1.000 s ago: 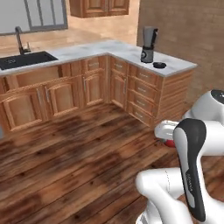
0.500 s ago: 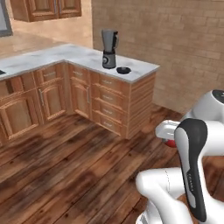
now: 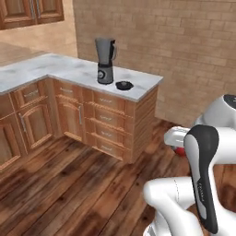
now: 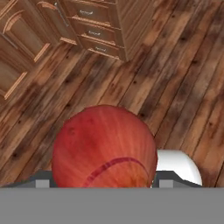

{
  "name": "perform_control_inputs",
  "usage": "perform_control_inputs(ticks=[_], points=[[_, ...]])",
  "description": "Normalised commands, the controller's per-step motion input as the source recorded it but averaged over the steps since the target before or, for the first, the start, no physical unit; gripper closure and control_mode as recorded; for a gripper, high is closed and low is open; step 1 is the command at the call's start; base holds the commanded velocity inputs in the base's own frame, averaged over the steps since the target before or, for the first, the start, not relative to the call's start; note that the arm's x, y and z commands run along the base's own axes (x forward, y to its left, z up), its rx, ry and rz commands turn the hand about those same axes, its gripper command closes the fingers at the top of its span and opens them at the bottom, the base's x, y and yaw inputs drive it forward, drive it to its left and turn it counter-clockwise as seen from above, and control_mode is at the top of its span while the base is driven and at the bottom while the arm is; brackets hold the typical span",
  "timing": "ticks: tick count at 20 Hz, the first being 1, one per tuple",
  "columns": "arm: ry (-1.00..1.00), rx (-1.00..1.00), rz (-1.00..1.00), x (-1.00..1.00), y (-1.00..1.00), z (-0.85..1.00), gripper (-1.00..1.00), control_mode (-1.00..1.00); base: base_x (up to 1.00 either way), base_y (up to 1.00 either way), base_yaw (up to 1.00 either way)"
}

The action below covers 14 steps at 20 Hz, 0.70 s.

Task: Grab the lemon wedge and onion from the fridge, place them in the blender, close the lid, and turn on the blender to create a marinade.

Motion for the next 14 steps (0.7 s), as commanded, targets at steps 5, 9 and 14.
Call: perform_control_inputs(ticks=[5, 9, 14], points=[[0.0, 0.0, 0.0, 0.0, 0.0, 0.0, 1.0, 1.0, 1.0, 0.47, -0.29], [0.0, 0.0, 0.0, 0.0, 0.0, 0.0, 1.0, 1.0, 1.0, 0.58, -0.3], [0.0, 0.0, 0.0, 0.0, 0.0, 0.0, 1.0, 1.0, 1.0, 0.6, -0.3]])
